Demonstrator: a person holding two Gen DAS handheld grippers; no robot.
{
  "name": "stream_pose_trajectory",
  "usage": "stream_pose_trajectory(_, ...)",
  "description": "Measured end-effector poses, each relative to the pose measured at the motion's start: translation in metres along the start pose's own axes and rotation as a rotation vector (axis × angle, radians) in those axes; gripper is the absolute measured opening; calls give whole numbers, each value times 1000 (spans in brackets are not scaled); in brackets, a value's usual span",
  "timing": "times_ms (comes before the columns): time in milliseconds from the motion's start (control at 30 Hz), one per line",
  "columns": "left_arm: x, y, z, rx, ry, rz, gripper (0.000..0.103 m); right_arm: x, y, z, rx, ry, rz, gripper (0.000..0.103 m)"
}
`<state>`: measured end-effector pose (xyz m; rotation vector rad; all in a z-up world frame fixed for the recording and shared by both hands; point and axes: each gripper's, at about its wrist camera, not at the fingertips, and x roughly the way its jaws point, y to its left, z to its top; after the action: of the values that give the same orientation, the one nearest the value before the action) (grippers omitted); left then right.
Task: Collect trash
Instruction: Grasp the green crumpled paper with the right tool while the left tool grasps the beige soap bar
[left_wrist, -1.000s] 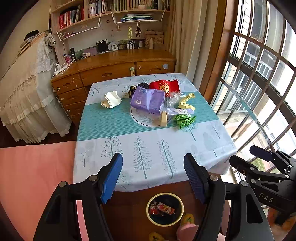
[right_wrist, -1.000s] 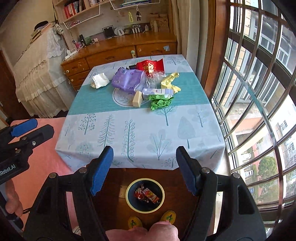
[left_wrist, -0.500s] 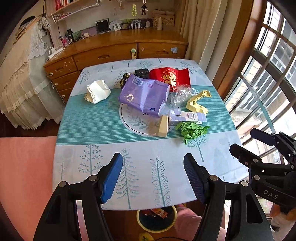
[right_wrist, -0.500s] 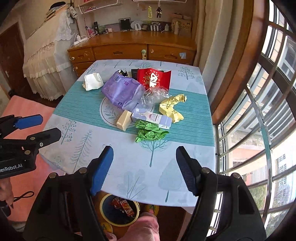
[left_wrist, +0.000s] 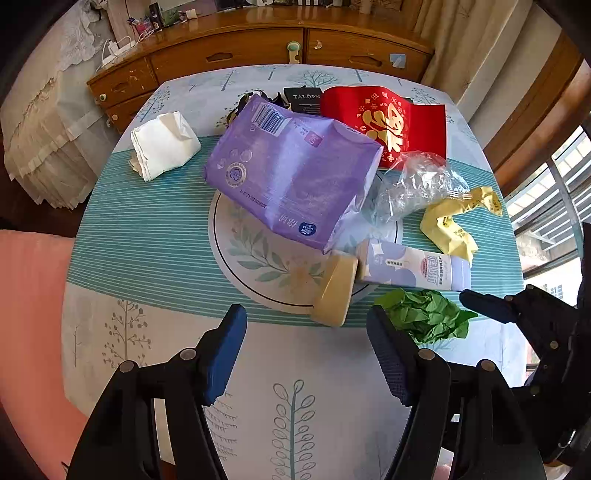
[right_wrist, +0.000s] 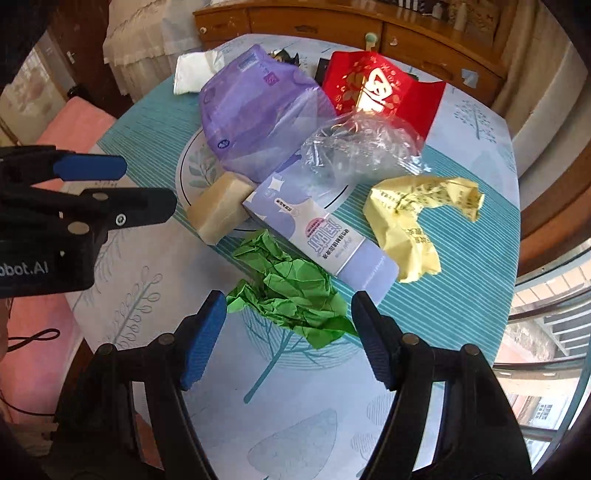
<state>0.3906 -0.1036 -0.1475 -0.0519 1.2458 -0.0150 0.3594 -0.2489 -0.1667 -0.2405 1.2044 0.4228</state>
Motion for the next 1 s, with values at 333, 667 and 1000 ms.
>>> stream_pose_trajectory(333, 31, -11, 5, 19, 55, -10, 65, 47, -14, 1, -46, 72, 81, 44)
stream_pose_trajectory(667, 67, -20, 7, 3, 100, -35, 29, 57, -50, -8, 30, 95, 202, 43)
stream_pose_trajectory(1000, 47, -17, -32, -8, 68, 11, 26, 76, -55, -16, 74, 107, 254, 42)
